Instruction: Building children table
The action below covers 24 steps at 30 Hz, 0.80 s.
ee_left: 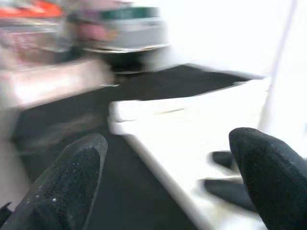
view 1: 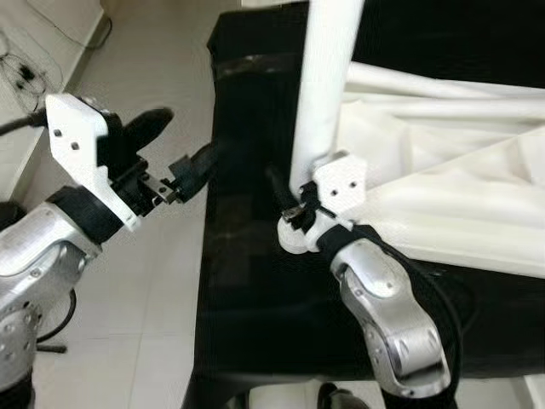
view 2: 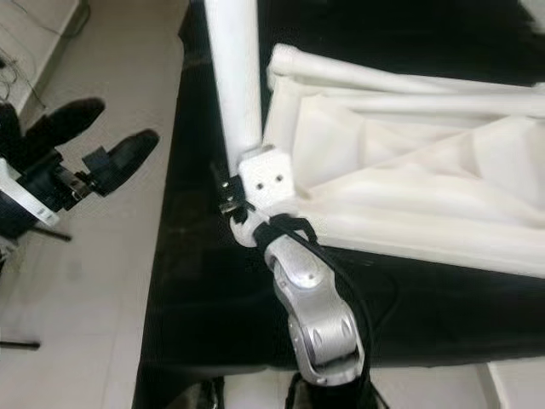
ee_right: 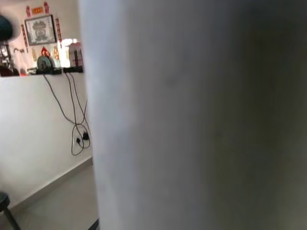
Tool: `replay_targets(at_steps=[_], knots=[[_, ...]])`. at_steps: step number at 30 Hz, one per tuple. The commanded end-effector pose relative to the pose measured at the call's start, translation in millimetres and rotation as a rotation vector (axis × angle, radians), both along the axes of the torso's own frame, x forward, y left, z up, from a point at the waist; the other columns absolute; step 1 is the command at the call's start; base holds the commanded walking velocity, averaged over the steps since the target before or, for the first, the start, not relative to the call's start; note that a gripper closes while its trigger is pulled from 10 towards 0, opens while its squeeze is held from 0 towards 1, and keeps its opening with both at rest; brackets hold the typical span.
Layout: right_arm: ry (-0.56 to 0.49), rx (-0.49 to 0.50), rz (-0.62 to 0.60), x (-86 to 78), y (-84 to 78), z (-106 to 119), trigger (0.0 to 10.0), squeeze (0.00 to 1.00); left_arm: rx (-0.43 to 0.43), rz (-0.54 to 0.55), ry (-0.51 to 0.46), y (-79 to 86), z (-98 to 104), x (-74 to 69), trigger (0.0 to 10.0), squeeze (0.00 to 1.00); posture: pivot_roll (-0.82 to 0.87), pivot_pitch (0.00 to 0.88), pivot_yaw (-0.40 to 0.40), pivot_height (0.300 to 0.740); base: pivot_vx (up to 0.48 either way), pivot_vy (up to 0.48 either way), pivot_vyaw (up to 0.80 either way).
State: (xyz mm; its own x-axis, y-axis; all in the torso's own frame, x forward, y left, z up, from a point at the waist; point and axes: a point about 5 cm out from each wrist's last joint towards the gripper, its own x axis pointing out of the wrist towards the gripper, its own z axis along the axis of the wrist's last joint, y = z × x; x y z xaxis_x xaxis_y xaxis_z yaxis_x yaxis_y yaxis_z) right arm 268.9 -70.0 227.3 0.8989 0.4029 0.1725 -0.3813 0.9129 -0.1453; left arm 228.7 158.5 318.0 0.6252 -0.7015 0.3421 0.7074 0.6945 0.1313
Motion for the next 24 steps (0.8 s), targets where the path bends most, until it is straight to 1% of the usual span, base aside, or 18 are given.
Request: replay_targets(at_steps=[1, 2, 3, 4, 5, 8, 9, 10, 11, 13, 14, 17, 18, 19, 20, 21, 23, 24], knots=[[0.159, -0.024, -0.049, 2.5, -2.5, -32.4, 10.0, 0.00, -0.004, -0.254, 0.056, -8.4, 11.7, -2.8, 10.0, 0.00, 0.09, 0.235, 0.066, 0.740, 0.000, 0.000, 0.00], [0.155, -0.019, -0.049, 2.6, -1.1, -32.3, 10.0, 0.00, -0.012, -0.356, 0.066, -11.4, 20.5, -1.8, 10.0, 0.64, 0.09, 0.231, 0.070, 0.740, 0.000, 0.000, 0.00], [0.155, -0.019, -0.049, 2.6, -1.1, -32.3, 10.0, 0.00, -0.012, -0.356, 0.066, -11.4, 20.5, -1.8, 10.0, 0.64, 0.09, 0.231, 0.070, 0.740, 0.000, 0.000, 0.00], [0.154, -0.017, -0.049, 2.8, -0.3, -32.3, 10.0, 0.00, -0.015, -0.412, 0.070, -13.0, 26.1, -1.3, 10.0, 0.64, 0.09, 0.231, 0.070, 0.740, 0.000, 0.000, 0.00], [0.151, -0.015, -0.046, 3.1, 0.8, -32.4, 10.0, 0.00, 0.017, -0.485, 0.060, -15.5, 34.3, 0.2, 10.0, 1.00, 0.09, 0.228, 0.074, 0.740, 0.000, 0.000, 0.00], [0.149, -0.014, -0.044, 3.5, 2.2, -32.5, 10.0, 0.00, 0.060, -0.539, 0.048, -17.4, 42.3, 2.8, 10.0, 1.00, 0.09, 0.226, 0.080, 0.740, 0.000, 0.000, 0.00], [0.147, -0.012, -0.042, 3.7, 3.1, -32.6, 10.0, 0.00, 0.098, -0.545, 0.032, -18.5, 48.9, 7.4, 10.0, 1.00, 0.09, 0.226, 0.080, 0.740, 0.000, 0.000, 0.00], [0.141, -0.006, -0.035, 3.5, 6.7, -32.0, 10.0, 0.00, 0.163, -0.507, 0.002, -23.3, 64.1, 23.9, 10.0, 1.00, 0.09, 0.223, 0.085, 0.740, 0.000, 0.000, 0.00], [0.137, -0.003, -0.029, 3.2, 8.5, -31.4, 10.0, 0.00, 0.184, -0.472, -0.017, -26.5, 68.8, 31.1, 10.0, 1.00, 0.09, 0.222, 0.085, 0.740, 0.000, 0.000, 0.00], [0.134, -0.002, -0.025, 2.9, 9.7, -31.0, 10.0, 0.00, 0.197, -0.452, -0.030, -28.6, 71.3, 35.2, 10.0, 1.00, 0.09, 0.222, 0.085, 0.740, 0.000, 0.000, 0.00], [0.130, 0.001, -0.017, 2.1, 11.9, -30.1, 10.0, 0.00, 0.223, -0.435, -0.041, -33.2, 72.4, 40.3, 10.0, 0.00, 0.09, 0.222, 0.089, 0.740, 0.000, 0.000, 0.00], [0.125, 0.012, 0.003, 0.2, 17.2, -28.6, 10.0, 0.00, 0.259, -0.409, -0.058, -44.7, 73.5, 51.9, 10.0, 0.00, 0.09, 0.225, 0.091, 0.740, 0.000, 0.000, 0.00], [0.125, 0.012, 0.003, 0.2, 17.2, -28.6, 10.0, 0.00, 0.259, -0.409, -0.058, -44.7, 73.5, 51.9, 10.0, 0.00, 0.09, 0.225, 0.091, 0.740, 0.000, 0.000, 0.00], [0.123, 0.018, 0.012, -0.7, 19.6, -27.9, 10.0, 0.00, 0.263, -0.394, -0.070, -50.4, 74.7, 57.9, 10.0, 0.00, 0.09, 0.224, 0.091, 0.740, 0.000, 0.000, 0.00], [0.123, 0.018, 0.012, -0.7, 19.6, -27.9, 10.0, 0.00, 0.263, -0.394, -0.070, -50.4, 74.7, 57.9, 10.0, 0.00, 0.09, 0.224, 0.091, 0.740, 0.000, 0.000, 0.00], [0.121, 0.024, 0.019, -1.5, 21.5, -27.1, 10.0, 0.00, 0.252, -0.388, -0.078, -55.6, 76.1, 62.9, 10.0, 0.00, 0.09, 0.226, 0.091, 0.740, 0.000, 0.000, 0.00], [0.121, 0.024, 0.019, -1.5, 21.5, -27.1, 10.0, 0.00, 0.252, -0.388, -0.078, -55.6, 76.1, 62.9, 10.0, 0.00, 0.09, 0.226, 0.091, 0.740, 0.000, 0.000, 0.00], [0.120, 0.028, 0.024, -2.1, 23.0, -26.8, 10.0, 0.00, 0.236, -0.403, -0.076, -60.7, 77.2, 66.6, 10.0, 0.00, 0.09, 0.228, 0.093, 0.740, 0.000, 0.000, 0.00]])
